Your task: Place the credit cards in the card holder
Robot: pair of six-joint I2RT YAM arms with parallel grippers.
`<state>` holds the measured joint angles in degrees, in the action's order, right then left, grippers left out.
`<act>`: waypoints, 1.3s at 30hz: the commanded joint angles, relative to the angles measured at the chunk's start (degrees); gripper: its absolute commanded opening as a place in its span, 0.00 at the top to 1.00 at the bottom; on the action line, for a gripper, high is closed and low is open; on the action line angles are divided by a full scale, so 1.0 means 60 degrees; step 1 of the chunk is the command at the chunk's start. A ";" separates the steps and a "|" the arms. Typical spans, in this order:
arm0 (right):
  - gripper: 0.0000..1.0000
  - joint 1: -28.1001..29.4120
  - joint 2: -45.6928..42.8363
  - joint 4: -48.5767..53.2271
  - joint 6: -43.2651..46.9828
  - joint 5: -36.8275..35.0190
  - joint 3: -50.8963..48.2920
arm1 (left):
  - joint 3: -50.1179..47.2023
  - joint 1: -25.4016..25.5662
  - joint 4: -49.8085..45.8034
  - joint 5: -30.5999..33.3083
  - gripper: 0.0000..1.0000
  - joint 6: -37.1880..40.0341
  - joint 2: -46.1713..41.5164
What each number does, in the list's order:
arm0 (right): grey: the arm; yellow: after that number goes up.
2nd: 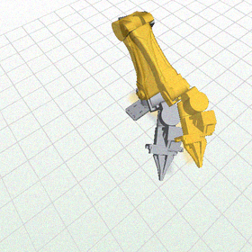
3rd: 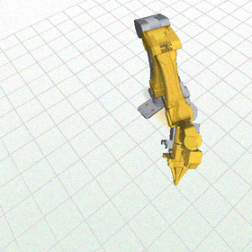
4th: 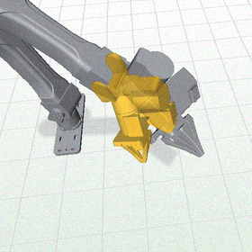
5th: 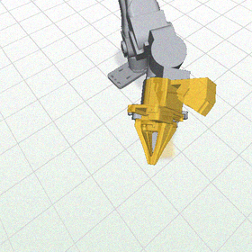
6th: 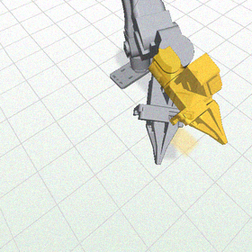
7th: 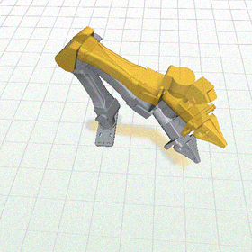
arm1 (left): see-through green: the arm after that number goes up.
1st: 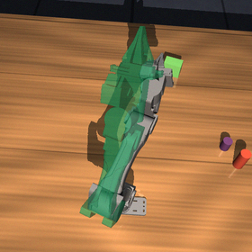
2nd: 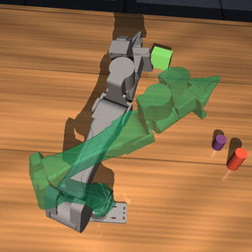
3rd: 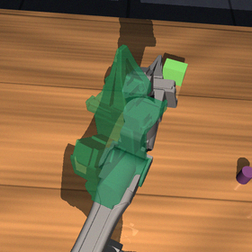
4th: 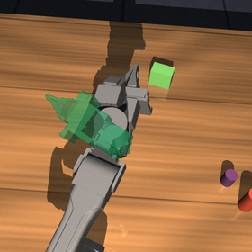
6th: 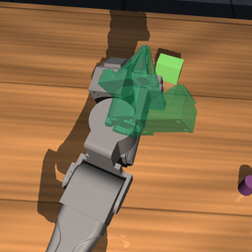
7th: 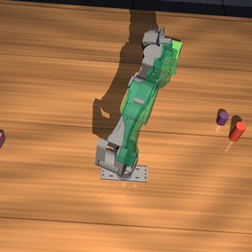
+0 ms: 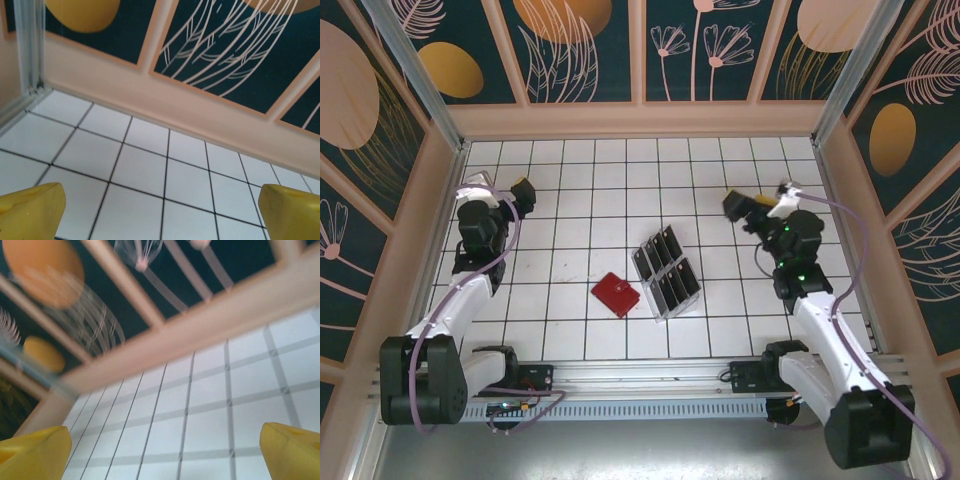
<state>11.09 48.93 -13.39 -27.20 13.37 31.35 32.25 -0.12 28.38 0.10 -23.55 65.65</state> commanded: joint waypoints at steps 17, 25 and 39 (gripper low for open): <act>0.12 0.8016 -0.0049 0.9186 -0.3820 -0.3357 0.1593 | 0.1587 0.1082 -0.1539 -0.0705 0.01 -0.1106 0.1815; 0.12 1.0183 0.0738 0.7783 -0.5603 -0.3487 0.0339 | 0.2004 0.1357 -0.1558 -0.0772 0.01 -0.1281 0.2536; 0.12 1.0153 0.2277 0.3467 -0.5887 -0.5170 -0.0670 | 0.2359 0.1590 -0.1848 -0.0705 0.01 -0.1253 0.2930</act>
<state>73.63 62.26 13.76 -61.69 -13.52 28.95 44.69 9.04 18.24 -4.03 -30.76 82.48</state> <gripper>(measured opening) 0.875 0.985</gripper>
